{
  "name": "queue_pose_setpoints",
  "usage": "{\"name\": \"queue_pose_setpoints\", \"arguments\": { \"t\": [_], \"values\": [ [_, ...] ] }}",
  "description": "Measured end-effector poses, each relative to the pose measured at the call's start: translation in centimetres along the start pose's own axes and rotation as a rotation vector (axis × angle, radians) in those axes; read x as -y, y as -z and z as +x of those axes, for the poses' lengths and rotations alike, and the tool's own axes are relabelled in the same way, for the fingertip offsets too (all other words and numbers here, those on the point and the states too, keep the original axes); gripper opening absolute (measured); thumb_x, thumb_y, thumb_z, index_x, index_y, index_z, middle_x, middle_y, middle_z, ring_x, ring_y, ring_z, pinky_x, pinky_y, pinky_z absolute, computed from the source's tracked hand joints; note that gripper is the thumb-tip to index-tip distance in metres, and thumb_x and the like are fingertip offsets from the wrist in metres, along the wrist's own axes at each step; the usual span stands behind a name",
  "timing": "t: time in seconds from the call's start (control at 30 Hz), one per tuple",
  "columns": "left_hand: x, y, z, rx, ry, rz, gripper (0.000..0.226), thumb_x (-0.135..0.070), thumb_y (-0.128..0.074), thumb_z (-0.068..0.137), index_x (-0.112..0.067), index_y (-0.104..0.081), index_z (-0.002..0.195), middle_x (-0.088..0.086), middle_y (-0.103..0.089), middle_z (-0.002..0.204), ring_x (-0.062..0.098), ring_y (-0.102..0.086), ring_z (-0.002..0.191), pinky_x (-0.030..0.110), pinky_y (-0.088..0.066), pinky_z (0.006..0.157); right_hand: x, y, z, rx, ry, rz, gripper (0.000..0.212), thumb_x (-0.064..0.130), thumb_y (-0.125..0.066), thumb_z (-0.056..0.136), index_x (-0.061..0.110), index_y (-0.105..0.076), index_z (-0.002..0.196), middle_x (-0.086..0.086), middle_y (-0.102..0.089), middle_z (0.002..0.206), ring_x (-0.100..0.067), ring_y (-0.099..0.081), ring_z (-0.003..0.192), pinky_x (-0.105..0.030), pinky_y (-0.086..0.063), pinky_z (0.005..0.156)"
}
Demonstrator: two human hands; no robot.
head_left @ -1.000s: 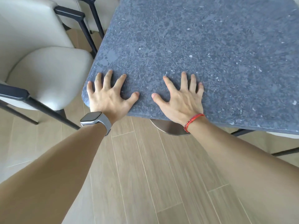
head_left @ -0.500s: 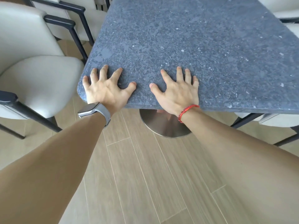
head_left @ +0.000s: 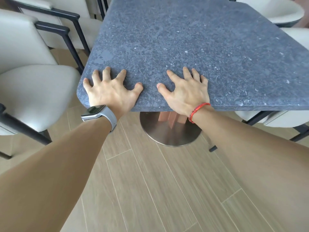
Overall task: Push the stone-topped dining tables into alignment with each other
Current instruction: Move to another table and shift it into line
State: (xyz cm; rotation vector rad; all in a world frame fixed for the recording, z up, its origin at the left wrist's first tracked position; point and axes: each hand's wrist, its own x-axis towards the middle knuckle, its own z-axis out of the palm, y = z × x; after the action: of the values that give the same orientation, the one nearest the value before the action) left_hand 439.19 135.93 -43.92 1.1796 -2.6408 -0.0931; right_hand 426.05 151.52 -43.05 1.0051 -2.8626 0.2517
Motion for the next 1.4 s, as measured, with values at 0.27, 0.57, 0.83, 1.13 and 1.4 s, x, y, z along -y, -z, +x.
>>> {"name": "queue_pose_setpoints", "arguments": {
  "t": [0.27, 0.57, 0.83, 1.13, 1.4],
  "values": [
    [0.7, -0.2, 1.5, -0.016, -0.009, -0.019, 0.078, -0.083, -0.027, 0.084, -0.042, -0.049, 0.146, 0.005, -0.04, 0.16, 0.036, -0.025, 0.15, 0.06, -0.015, 0.121, 1.1, -0.2, 1.0, -0.003, -0.013, 0.0, 0.074, 0.078, -0.026, 0.088, 0.042, -0.038, 0.151, -0.016, -0.031, 0.162, -0.039, -0.021, 0.15, -0.059, -0.014, 0.12],
    [2.7, -0.7, 4.7, -0.024, -0.024, -0.03, 0.076, -0.083, -0.027, 0.084, -0.045, -0.048, 0.146, 0.002, -0.04, 0.16, 0.035, -0.028, 0.149, 0.057, -0.017, 0.121, 3.5, -1.2, 3.3, -0.014, -0.033, -0.022, 0.075, 0.08, -0.024, 0.087, 0.043, -0.039, 0.15, -0.018, -0.033, 0.161, -0.041, -0.022, 0.149, -0.06, -0.015, 0.119],
    [3.9, -1.1, 6.9, -0.026, -0.03, -0.041, 0.075, -0.084, -0.028, 0.084, -0.047, -0.047, 0.147, 0.0, -0.041, 0.16, 0.032, -0.028, 0.149, 0.055, -0.016, 0.122, 5.0, -1.9, 4.8, -0.03, -0.051, -0.047, 0.077, 0.08, -0.022, 0.086, 0.041, -0.041, 0.149, -0.019, -0.035, 0.159, -0.043, -0.024, 0.147, -0.061, -0.016, 0.117],
    [4.3, -1.0, 8.1, -0.015, -0.037, -0.045, 0.073, -0.083, -0.029, 0.086, -0.048, -0.044, 0.149, -0.002, -0.039, 0.161, 0.031, -0.027, 0.149, 0.055, -0.016, 0.122, 5.7, -2.0, 5.5, -0.023, -0.059, -0.043, 0.078, 0.079, -0.021, 0.086, 0.041, -0.04, 0.151, -0.02, -0.032, 0.16, -0.043, -0.022, 0.148, -0.063, -0.015, 0.117],
    [4.4, -1.1, 8.4, -0.013, -0.042, -0.053, 0.073, -0.084, -0.03, 0.085, -0.049, -0.045, 0.148, -0.002, -0.039, 0.161, 0.03, -0.027, 0.15, 0.055, -0.016, 0.122, 5.8, -2.0, 5.6, -0.015, -0.058, -0.032, 0.076, 0.078, -0.021, 0.087, 0.041, -0.038, 0.152, -0.021, -0.03, 0.162, -0.044, -0.02, 0.149, -0.063, -0.012, 0.118]
  ]
}}
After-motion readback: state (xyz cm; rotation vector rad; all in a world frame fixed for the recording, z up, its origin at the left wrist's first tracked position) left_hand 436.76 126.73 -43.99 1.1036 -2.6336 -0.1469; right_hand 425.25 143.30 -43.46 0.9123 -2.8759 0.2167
